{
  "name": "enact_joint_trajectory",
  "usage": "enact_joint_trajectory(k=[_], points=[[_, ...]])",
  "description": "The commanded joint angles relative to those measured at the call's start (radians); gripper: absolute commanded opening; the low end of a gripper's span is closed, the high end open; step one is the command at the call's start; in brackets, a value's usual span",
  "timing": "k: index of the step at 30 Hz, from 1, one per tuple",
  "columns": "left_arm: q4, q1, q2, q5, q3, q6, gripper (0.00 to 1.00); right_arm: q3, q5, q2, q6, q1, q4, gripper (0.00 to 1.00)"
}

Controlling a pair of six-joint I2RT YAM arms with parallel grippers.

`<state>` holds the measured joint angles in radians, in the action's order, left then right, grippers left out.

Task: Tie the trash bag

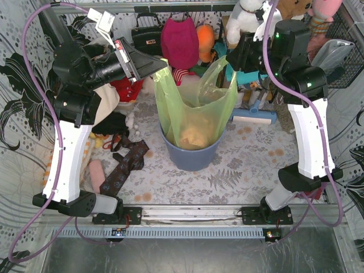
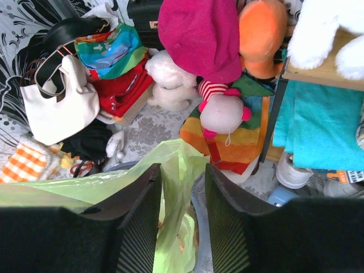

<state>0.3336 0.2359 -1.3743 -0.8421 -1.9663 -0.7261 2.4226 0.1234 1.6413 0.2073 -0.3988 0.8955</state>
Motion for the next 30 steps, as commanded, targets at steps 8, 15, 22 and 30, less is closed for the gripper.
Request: enact_joint_trajectory(k=[8, 15, 22, 30], points=[[-0.084, 0.003, 0.027, -0.022, 0.009, -0.017, 0.00, 0.050, -0.077, 0.007, -0.041, 0.003, -0.023, 0.16], [-0.128, 0.003, 0.056, -0.012, 0.034, -0.016, 0.00, 0.021, -0.067, -0.051, 0.008, 0.003, -0.164, 0.00], [-0.212, 0.003, 0.086, -0.021, 0.069, -0.033, 0.00, -0.301, -0.019, -0.259, 0.114, -0.001, -0.533, 0.00], [-0.350, 0.003, 0.150, -0.051, 0.208, -0.013, 0.00, -0.916, -0.027, -0.561, 0.235, -0.004, -1.109, 0.00]])
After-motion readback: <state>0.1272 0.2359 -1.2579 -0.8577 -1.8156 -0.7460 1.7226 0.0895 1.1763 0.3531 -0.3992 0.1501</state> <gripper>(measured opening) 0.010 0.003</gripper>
